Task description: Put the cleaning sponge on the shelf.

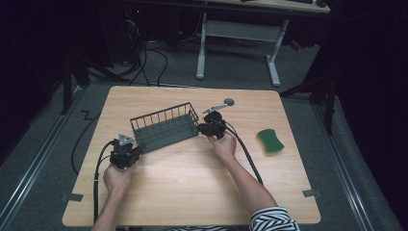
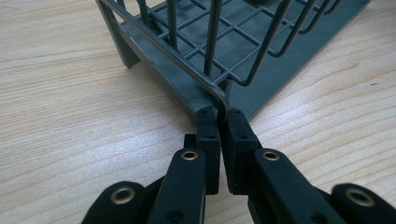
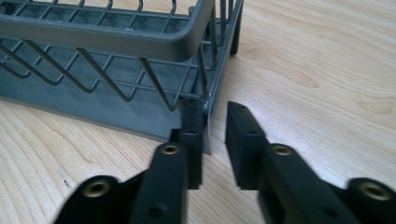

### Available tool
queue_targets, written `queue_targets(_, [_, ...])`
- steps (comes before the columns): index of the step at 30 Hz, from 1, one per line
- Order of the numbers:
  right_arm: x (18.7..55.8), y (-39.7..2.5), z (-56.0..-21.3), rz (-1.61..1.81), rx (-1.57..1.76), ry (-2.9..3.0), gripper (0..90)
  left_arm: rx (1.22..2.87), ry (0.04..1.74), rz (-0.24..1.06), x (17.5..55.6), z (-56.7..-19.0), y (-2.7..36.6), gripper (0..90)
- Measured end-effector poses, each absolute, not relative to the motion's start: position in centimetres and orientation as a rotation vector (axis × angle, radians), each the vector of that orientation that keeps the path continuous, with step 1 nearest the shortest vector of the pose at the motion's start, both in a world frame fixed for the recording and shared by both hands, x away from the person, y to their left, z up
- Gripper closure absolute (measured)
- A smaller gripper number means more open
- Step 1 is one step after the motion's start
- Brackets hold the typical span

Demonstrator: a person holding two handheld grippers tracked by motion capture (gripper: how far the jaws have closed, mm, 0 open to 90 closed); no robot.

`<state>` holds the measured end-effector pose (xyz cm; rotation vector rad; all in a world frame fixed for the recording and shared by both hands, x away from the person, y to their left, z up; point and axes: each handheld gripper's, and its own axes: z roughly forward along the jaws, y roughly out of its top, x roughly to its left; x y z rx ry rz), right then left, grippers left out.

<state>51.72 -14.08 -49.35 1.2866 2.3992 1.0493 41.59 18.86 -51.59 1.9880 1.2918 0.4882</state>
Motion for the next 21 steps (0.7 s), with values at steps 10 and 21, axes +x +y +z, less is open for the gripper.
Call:
queue_targets(10, [51.8, -14.9, -49.0, 0.991, 1.283, 2.418, 86.3, 2.009, 1.296, 0.458, 42.8, -51.4, 17.6, 86.3])
queue_targets(21, [51.1, -19.2, -48.7, 0.952, 1.379, 2.356, 86.2, 2.056, 1.257, 0.43, 45.4, -51.1, 13.3, 86.2])
